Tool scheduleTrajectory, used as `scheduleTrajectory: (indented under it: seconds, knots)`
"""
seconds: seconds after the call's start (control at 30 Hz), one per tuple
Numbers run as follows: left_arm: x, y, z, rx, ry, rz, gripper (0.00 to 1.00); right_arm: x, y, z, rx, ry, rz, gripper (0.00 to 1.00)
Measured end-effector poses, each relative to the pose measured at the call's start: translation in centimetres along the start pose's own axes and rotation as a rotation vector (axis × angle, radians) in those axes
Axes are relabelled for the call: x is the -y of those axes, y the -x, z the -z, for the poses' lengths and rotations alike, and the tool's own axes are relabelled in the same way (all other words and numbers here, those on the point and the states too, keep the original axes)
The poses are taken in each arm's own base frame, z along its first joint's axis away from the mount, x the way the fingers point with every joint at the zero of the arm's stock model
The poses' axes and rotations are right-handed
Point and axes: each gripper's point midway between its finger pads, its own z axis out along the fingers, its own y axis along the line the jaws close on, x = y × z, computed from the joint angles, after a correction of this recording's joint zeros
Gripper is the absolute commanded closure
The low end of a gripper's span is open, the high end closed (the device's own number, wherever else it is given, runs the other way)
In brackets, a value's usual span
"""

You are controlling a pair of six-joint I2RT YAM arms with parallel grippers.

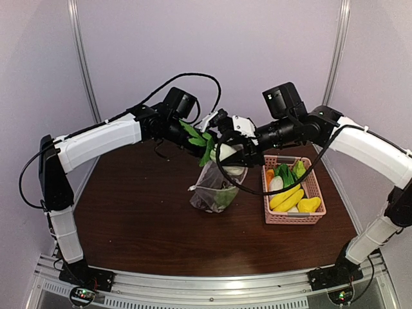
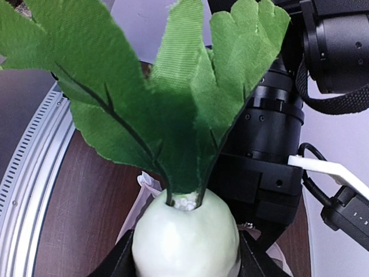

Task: Place the food in the zip-top bag and seal the zipper
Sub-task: Place the fake vegetable in the zipper food storage bag, then adjust the zipper food storage bag at the center of the board.

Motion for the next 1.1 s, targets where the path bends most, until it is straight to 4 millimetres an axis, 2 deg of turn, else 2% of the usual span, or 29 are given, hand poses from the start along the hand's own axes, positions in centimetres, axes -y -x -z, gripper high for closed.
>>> scheduleTrajectory:
  seconds: [0.27, 0.37, 0.43, 0.6, 0.97, 1.1]
  knots:
    - [0.0, 0.0, 0.0, -0.003, 0.000, -0.024, 1.00, -0.2, -3.4, -1.2, -0.098, -0.009, 0.037, 0.59]
    - [-0.1, -0.1, 0.0, -0.006, 0.006, -0.029, 1.00, -0.1, -3.8, -1.3, -0.116, -0.020, 0.045, 0.42]
    - [-0.2, -0.2, 0.1, -0.010, 0.008, -0.031, 1.00, -0.1, -4.0, -1.3, -0.125, -0.027, 0.052, 0.35]
    - [-0.2, -0.3, 0.1, -0.013, 0.008, -0.037, 1.00, 0.0, -4.2, -1.3, -0.141, -0.036, 0.037, 0.28]
    - [-0.3, -0.4, 0.1, -0.017, 0.015, -0.035, 1.00, 0.3, -2.7, 0.2, -0.113, -0.070, -0.018, 0.26]
    - [0.2, 0.1, 0.4, -0.008, 0.023, -0.015, 1.00, 0.7, -1.8, 1.1, -0.101, -0.101, -0.041, 0.31]
